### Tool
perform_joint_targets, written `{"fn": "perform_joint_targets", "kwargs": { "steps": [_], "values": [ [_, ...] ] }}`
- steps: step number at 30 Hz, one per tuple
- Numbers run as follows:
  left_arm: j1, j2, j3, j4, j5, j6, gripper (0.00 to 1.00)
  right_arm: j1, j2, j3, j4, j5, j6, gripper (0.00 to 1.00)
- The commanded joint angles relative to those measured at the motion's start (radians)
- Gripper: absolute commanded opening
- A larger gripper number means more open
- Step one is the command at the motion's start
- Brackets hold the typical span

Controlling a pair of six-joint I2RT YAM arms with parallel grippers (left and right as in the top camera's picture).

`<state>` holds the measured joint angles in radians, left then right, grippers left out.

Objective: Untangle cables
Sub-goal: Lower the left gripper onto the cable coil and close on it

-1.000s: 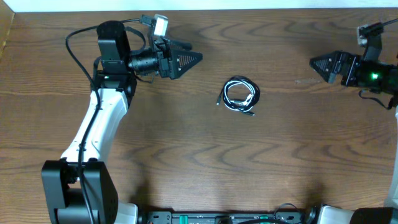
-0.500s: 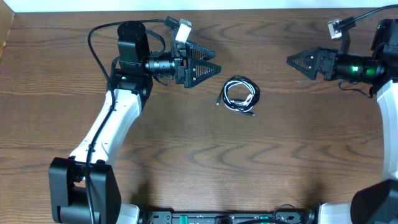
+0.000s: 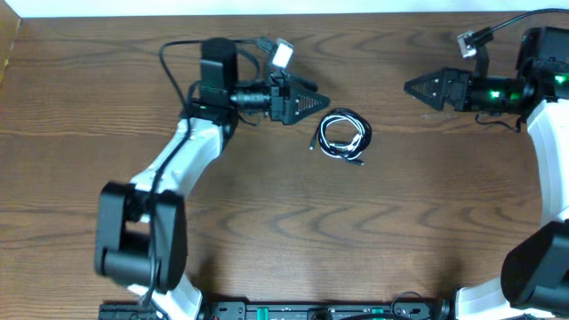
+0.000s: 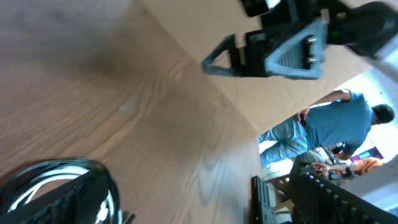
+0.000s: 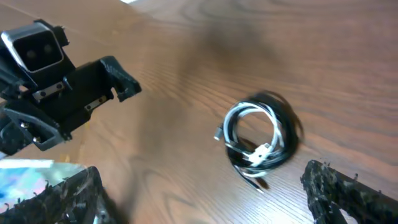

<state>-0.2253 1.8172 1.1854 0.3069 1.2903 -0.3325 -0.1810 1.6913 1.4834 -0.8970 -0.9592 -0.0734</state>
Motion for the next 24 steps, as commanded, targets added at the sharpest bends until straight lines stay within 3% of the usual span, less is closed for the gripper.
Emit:
{"fn": "perform_joint_targets", "kwargs": {
  "steps": [1, 6, 14, 18, 20, 24],
  "values": [
    [-0.010, 0.071, 0.008, 0.019, -0.038, 0.024, 0.99, 0.039, 0.007, -0.006, -0.003, 0.130, -0.010, 0.99],
    [-0.019, 0.140, 0.008, 0.016, -0.099, 0.024, 0.98, 0.091, 0.007, -0.006, -0.002, 0.348, 0.063, 0.99],
    [-0.060, 0.167, 0.008, -0.027, -0.266, 0.071, 0.88, 0.188, 0.007, -0.006, -0.024, 0.676, 0.186, 0.99],
    [-0.102, 0.167, 0.008, -0.106, -0.398, 0.127, 0.87, 0.209, 0.009, -0.006, -0.046, 0.789, 0.235, 0.99],
    [-0.138, 0.167, 0.008, -0.164, -0.523, 0.160, 0.80, 0.216, 0.009, -0.006, -0.066, 0.822, 0.238, 0.99],
    [-0.193, 0.167, 0.008, -0.232, -0.706, 0.209, 0.80, 0.215, 0.009, -0.006, -0.102, 0.830, 0.238, 0.99]
  ]
}}
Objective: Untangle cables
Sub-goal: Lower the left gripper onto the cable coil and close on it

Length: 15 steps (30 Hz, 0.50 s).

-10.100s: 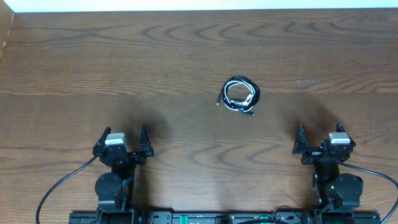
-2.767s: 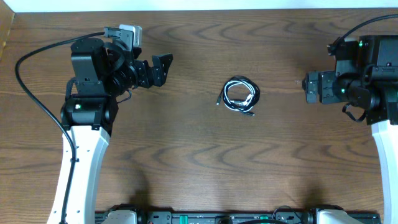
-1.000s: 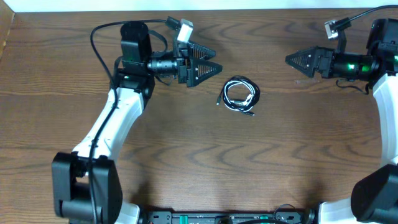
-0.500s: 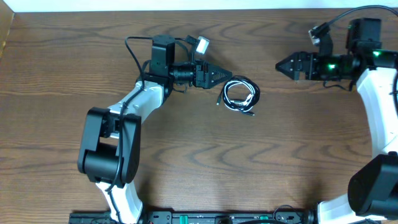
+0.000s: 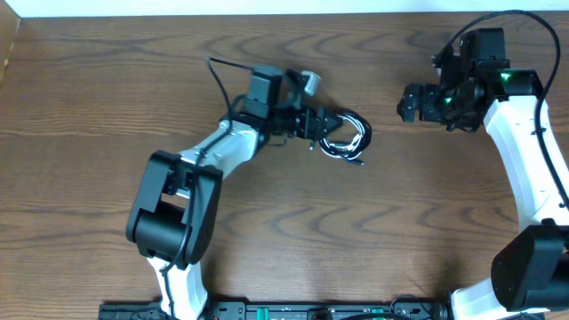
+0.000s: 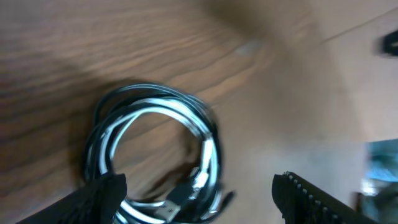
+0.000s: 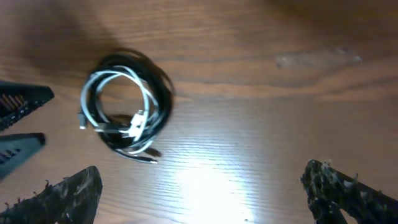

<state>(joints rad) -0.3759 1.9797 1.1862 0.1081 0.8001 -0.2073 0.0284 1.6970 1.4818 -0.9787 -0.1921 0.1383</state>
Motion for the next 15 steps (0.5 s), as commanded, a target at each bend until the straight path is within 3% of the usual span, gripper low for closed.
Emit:
{"fn": "perform_joint_targets", "kwargs": {
  "steps": [1, 15],
  "values": [
    [-0.052, 0.004, 0.007, -0.040, -0.238, 0.096, 0.80, 0.005, 0.003, -0.005, -0.029, 0.065, 0.026, 0.99],
    [-0.175, 0.004, 0.007, -0.121, -0.701, 0.145, 0.79, 0.005, 0.003, -0.005, -0.119, 0.139, 0.041, 0.99]
  ]
}}
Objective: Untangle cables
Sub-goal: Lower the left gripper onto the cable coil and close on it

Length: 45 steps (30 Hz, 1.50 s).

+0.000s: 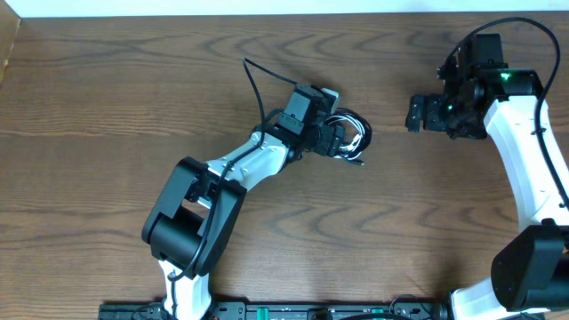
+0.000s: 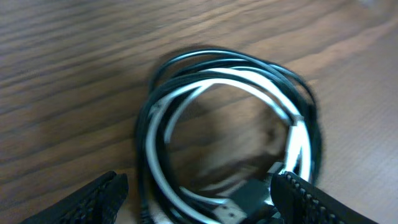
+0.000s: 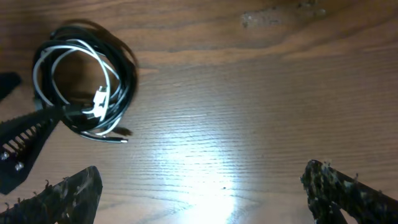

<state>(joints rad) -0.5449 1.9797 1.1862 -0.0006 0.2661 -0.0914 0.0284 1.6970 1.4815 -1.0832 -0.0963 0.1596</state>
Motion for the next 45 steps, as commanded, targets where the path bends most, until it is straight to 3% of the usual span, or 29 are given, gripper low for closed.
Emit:
{"fn": "perform_joint_targets", "kwargs": {
  "steps": [1, 4, 7, 19, 23, 27, 29, 45],
  "values": [
    [-0.006, 0.005, 0.007, -0.014, -0.188, 0.029, 0.79, 0.005, 0.003, -0.005, -0.021, 0.047, 0.019, 0.99],
    [-0.006, 0.006, 0.007, -0.014, -0.211, 0.039, 0.79, 0.005, 0.003, -0.005, -0.033, 0.049, 0.020, 0.99],
    [-0.006, 0.010, 0.007, -0.010, -0.216, 0.054, 0.70, 0.005, 0.003, -0.005, -0.036, 0.049, 0.021, 0.99],
    [-0.010, 0.040, 0.007, -0.002, -0.203, 0.053, 0.64, 0.005, 0.003, -0.005, -0.035, 0.049, 0.042, 0.99],
    [-0.011, 0.040, 0.007, -0.011, -0.199, 0.042, 0.43, 0.005, 0.003, -0.005, -0.037, 0.049, 0.046, 0.99],
    [-0.011, 0.040, 0.007, -0.011, -0.152, 0.030, 0.14, 0.005, 0.003, -0.005, -0.036, 0.049, 0.046, 0.99],
    [-0.011, 0.040, 0.007, -0.015, -0.135, 0.023, 0.08, 0.006, 0.003, -0.005, -0.036, 0.049, 0.046, 0.99],
    [-0.010, 0.031, 0.007, -0.029, 0.073, -0.144, 0.08, 0.006, 0.003, -0.005, -0.051, 0.049, 0.046, 0.99]
  ]
}}
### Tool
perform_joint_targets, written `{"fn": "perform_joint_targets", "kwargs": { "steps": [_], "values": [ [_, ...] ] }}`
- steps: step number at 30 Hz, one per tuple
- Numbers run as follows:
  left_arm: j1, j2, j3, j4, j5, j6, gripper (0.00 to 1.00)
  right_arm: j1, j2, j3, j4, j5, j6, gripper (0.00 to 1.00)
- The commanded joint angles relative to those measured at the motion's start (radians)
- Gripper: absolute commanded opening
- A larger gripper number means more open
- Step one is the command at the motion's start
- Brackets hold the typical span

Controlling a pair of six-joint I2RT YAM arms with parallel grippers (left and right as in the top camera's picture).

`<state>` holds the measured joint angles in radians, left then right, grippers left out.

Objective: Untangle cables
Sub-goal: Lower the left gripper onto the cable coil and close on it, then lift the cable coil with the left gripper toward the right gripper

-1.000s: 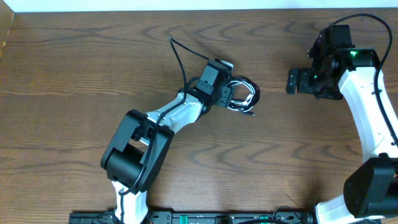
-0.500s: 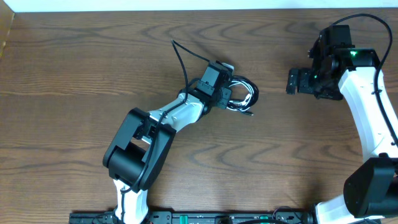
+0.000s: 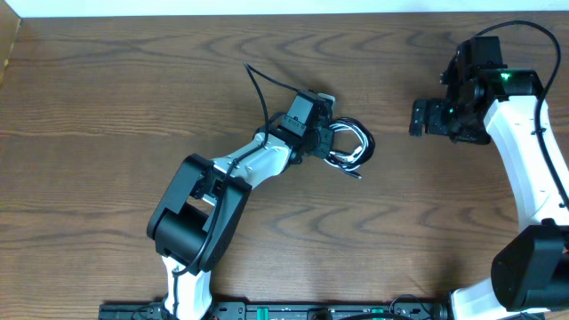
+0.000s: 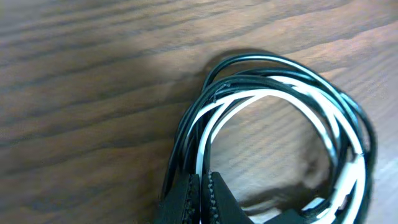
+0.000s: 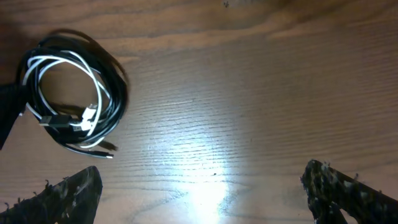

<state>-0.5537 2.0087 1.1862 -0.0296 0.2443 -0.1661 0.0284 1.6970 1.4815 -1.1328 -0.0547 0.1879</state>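
A small coil of black and white cables [image 3: 360, 153] lies mid-table. My left gripper [image 3: 325, 142] is at the coil's left side, shut on a few of its strands. In the left wrist view the coil [image 4: 249, 99] fills the frame, and the gripper [image 4: 200, 186] has its jaws pressed together over the black and white strands at the bottom. My right gripper [image 3: 423, 116] hovers open to the right of the coil, well apart from it. In the right wrist view the coil [image 5: 118, 93] sits at upper left, and the gripper [image 5: 205, 199] has its fingertips [image 5: 348, 193] spread wide over bare wood.
The brown wooden table [image 3: 107, 107] carries only the coil. The left arm's own black lead [image 3: 256, 82] loops above the table behind its wrist. The left gripper's dark tip [image 5: 7, 118] shows at the left edge of the right wrist view.
The left gripper stood open astride the coil's left side; now it is shut on strands there. The right gripper has drifted slightly to the right and stays open.
At first both grippers were away from the coil, the left to its left, the right far to its right. Then the left gripper reached the coil's left edge and the right wrist looked down at the table. The left jaws then straddled the strands and are now shut on them.
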Motion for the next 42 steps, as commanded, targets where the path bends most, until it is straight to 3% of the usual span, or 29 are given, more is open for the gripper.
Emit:
{"fn": "perform_joint_targets", "kwargs": {
  "steps": [1, 8, 19, 23, 26, 42],
  "values": [
    [-0.001, -0.002, 0.007, 0.004, 0.129, -0.074, 0.08, 0.006, 0.003, -0.006, -0.003, 0.007, 0.018, 0.99],
    [-0.001, -0.061, 0.007, 0.015, 0.299, -0.075, 0.07, 0.006, 0.003, -0.016, -0.016, 0.007, 0.018, 0.99],
    [0.045, -0.293, 0.007, 0.000, 0.277, -0.063, 0.08, 0.006, 0.003, -0.176, 0.069, -0.008, 0.022, 0.99],
    [0.051, -0.302, 0.007, -0.045, 0.187, -0.041, 0.37, 0.006, 0.003, -0.184, 0.078, -0.039, 0.005, 0.99],
    [0.046, -0.278, 0.007, -0.093, 0.092, -0.003, 0.49, 0.006, 0.003, -0.184, 0.096, -0.080, -0.031, 0.99],
    [0.030, -0.125, 0.007, -0.095, 0.050, 0.035, 0.57, 0.006, 0.003, -0.184, 0.169, -0.115, -0.055, 0.99]
  ]
}}
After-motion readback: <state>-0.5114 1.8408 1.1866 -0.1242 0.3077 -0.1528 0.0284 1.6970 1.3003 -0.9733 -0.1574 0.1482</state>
